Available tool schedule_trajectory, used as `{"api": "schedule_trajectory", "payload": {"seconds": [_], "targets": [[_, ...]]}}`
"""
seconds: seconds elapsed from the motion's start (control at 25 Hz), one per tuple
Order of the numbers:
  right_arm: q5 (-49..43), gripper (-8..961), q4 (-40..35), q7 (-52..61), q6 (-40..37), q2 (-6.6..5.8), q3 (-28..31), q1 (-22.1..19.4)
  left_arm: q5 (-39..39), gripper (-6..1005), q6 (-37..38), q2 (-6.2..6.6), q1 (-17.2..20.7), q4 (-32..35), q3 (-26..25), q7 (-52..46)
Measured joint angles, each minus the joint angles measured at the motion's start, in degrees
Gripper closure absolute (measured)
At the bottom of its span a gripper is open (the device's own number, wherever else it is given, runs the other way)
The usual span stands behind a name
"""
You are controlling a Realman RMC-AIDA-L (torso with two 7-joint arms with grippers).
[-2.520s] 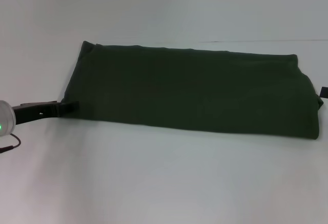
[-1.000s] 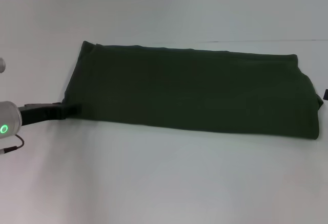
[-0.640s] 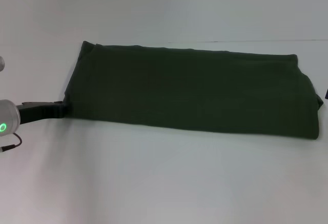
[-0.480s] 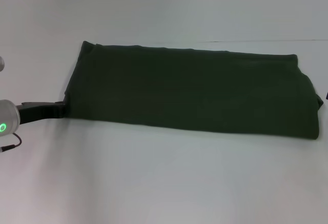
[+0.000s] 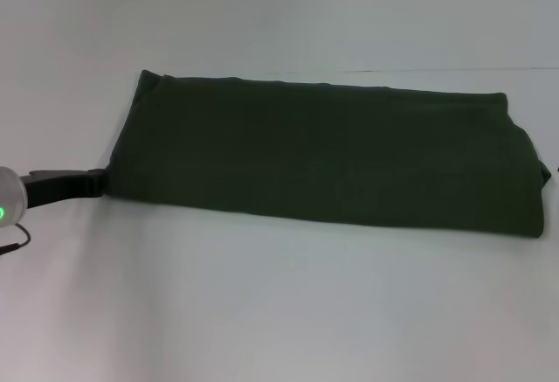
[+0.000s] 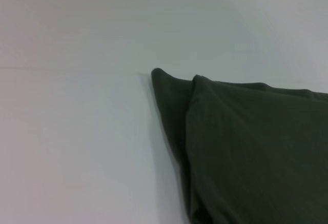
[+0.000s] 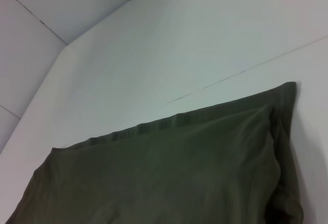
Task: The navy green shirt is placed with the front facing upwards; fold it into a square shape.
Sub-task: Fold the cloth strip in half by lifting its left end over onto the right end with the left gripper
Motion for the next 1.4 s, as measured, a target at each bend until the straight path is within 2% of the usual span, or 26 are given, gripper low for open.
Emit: {"api": "schedule_trajectory", "payload": {"seconds": [1.0, 1.4], "targets": [[0.1, 96, 0.1, -0.1, 0.0, 0.08, 0.0, 0.0, 0.4, 889, 2.4, -0.50, 5.6, 6.7, -0.1, -3.3], [-0.1, 97, 0.1, -0.2, 0.0, 0.08, 0.0, -0.1, 0.1, 848, 4.9, -0.31, 5.9, 7.3, -2.4, -6.0]]}}
